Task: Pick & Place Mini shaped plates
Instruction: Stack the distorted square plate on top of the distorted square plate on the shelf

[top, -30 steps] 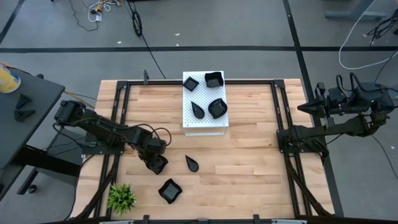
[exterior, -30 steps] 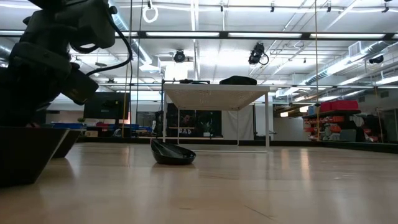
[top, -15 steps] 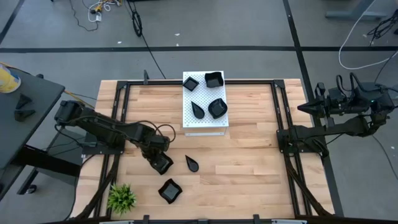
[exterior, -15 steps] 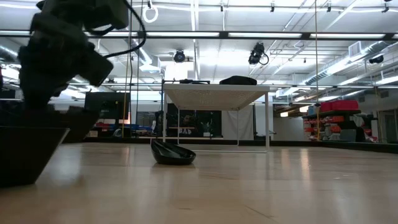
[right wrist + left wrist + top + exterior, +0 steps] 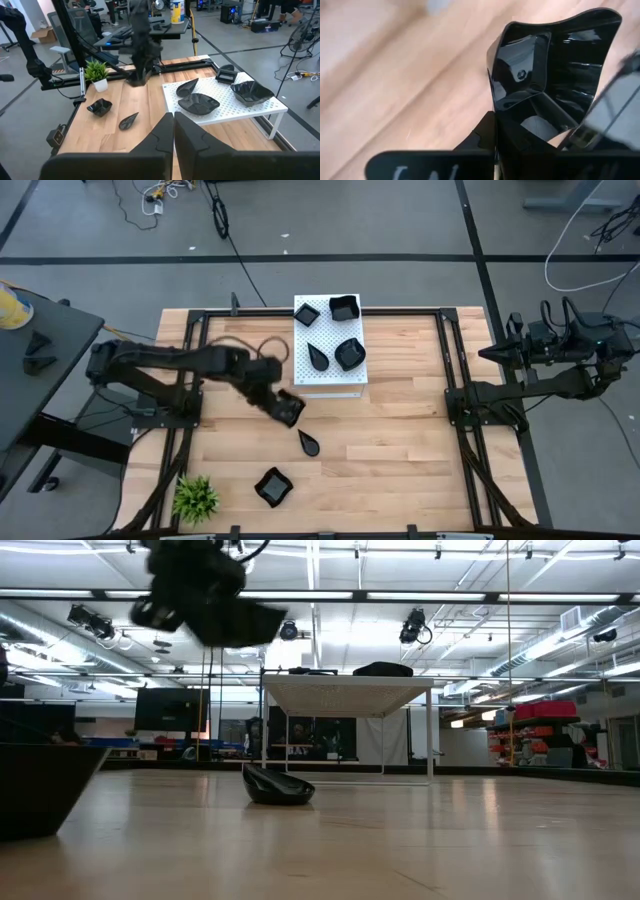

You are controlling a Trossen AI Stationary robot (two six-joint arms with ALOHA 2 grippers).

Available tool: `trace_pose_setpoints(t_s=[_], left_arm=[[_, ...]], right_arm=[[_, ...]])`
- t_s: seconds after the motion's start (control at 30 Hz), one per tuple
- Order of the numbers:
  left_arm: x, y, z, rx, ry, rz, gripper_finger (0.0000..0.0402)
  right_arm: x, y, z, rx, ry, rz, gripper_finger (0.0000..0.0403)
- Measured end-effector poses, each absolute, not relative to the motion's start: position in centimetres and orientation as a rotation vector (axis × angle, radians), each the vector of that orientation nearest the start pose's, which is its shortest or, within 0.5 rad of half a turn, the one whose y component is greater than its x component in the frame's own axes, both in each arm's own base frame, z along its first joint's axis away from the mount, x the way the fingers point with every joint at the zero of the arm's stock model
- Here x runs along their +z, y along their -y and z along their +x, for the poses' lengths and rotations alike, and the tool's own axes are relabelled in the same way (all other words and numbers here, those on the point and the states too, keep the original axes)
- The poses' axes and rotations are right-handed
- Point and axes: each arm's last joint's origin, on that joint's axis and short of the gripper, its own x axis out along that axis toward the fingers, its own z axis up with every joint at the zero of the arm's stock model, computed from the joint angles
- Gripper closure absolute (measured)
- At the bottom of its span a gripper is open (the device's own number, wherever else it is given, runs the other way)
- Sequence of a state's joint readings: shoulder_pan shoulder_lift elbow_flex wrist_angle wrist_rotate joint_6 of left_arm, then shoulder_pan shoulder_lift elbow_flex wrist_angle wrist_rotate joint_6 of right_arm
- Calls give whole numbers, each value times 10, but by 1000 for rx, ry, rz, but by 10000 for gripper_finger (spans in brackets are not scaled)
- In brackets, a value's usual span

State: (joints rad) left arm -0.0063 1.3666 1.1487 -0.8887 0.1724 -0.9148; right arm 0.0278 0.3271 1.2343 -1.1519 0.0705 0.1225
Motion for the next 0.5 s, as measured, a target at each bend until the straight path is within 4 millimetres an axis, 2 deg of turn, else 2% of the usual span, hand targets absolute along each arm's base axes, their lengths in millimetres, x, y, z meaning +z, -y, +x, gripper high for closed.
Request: trace_pose_setpoints(t_s=[0.1, 0.23, 0.5], left_arm=[[301, -10, 267, 391, -1003, -913, 392], [317, -33, 269, 473, -888, -924, 394], [336, -78, 289, 559, -686, -986, 392]], right_arm=[[395, 3, -33, -57, -241, 110, 384], [395, 3, -33, -57, -241, 110, 384], [395, 3, -33, -58, -241, 110, 384]])
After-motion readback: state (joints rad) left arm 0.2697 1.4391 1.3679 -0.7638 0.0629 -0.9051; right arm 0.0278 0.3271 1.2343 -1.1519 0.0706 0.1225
